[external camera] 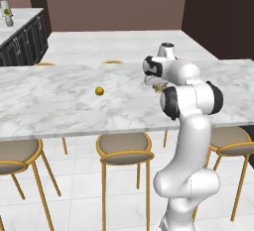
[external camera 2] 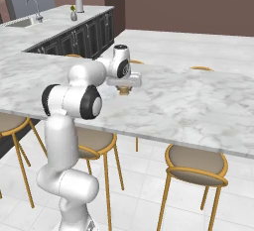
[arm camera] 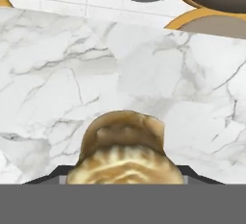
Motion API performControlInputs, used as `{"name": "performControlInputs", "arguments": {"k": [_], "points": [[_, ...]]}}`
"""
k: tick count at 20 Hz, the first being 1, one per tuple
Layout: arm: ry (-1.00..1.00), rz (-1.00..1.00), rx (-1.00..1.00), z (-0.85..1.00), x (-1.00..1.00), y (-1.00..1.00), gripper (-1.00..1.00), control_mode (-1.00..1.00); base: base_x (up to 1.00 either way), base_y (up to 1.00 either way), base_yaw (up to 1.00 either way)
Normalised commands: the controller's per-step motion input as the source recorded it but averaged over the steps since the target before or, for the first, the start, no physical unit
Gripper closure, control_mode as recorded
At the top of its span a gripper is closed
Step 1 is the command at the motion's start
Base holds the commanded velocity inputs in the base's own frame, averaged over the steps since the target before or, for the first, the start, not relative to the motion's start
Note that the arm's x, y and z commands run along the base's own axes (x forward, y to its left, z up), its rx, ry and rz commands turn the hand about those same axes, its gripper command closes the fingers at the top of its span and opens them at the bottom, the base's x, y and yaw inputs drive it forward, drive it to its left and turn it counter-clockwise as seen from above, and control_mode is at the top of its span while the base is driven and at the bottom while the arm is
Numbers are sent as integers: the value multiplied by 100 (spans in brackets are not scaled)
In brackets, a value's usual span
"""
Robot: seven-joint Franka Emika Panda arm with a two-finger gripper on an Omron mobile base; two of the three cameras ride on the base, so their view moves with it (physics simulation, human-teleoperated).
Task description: Pick the jar and candle from the dining table and place them in the open cabinet. Close the cabinet after placing the objects.
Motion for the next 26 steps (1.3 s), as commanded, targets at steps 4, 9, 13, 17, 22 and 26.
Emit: {"name": "performControlInputs", "arguments": {"k": [4,9,13,17,22,26], "points": [[-18,0,0,30,-100,-7,100,-100,0,0,0],[-24,0,0,54,-100,0,100,-100,0,0,0],[-17,0,0,51,-100,0,100,-100,0,0,0],[-12,0,0,55,-100,0,100,-100,0,0,0],[-7,0,-1,58,-76,7,100,-100,0,0,0],[-1,0,0,14,-20,5,100,-100,0,0,0]]}}
